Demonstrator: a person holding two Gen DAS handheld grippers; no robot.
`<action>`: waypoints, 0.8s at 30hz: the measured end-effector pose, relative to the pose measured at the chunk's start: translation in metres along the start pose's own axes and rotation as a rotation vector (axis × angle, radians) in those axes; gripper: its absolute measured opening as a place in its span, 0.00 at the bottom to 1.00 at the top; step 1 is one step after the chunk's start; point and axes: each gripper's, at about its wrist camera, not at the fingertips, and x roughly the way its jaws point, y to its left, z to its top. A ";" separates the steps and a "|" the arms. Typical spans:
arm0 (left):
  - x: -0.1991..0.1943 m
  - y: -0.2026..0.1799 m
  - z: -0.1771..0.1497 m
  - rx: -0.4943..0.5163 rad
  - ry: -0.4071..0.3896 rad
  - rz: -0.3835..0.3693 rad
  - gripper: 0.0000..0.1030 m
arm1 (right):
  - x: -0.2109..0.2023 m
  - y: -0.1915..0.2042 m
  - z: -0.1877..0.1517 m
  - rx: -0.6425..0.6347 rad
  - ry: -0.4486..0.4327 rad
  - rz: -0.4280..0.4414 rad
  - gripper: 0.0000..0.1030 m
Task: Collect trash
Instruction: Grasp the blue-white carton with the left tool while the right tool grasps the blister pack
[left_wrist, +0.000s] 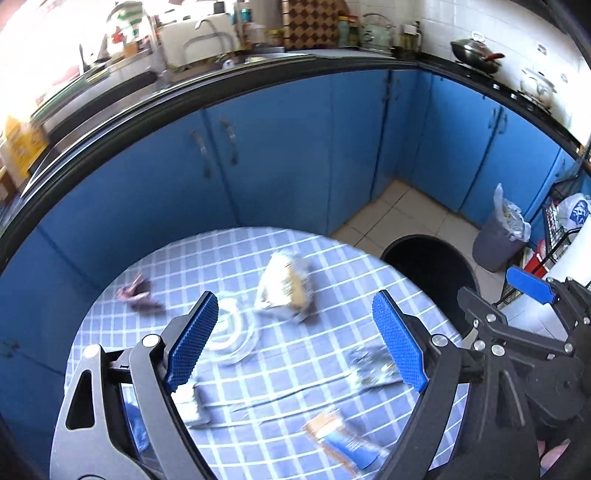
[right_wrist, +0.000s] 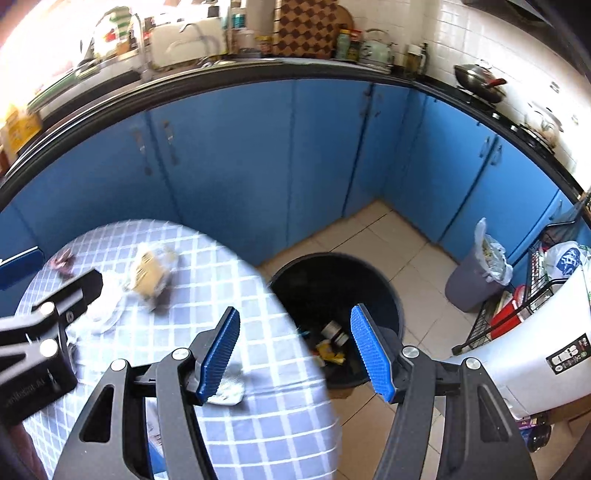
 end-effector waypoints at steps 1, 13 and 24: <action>-0.002 0.006 -0.005 -0.005 0.002 0.005 0.82 | -0.001 0.007 -0.004 -0.007 0.004 0.004 0.59; -0.014 0.054 -0.071 -0.039 0.072 0.013 0.82 | 0.008 0.058 -0.036 -0.087 0.063 0.085 0.59; 0.004 0.020 -0.127 -0.025 0.114 -0.101 0.82 | 0.032 0.041 -0.058 -0.239 0.094 0.087 0.68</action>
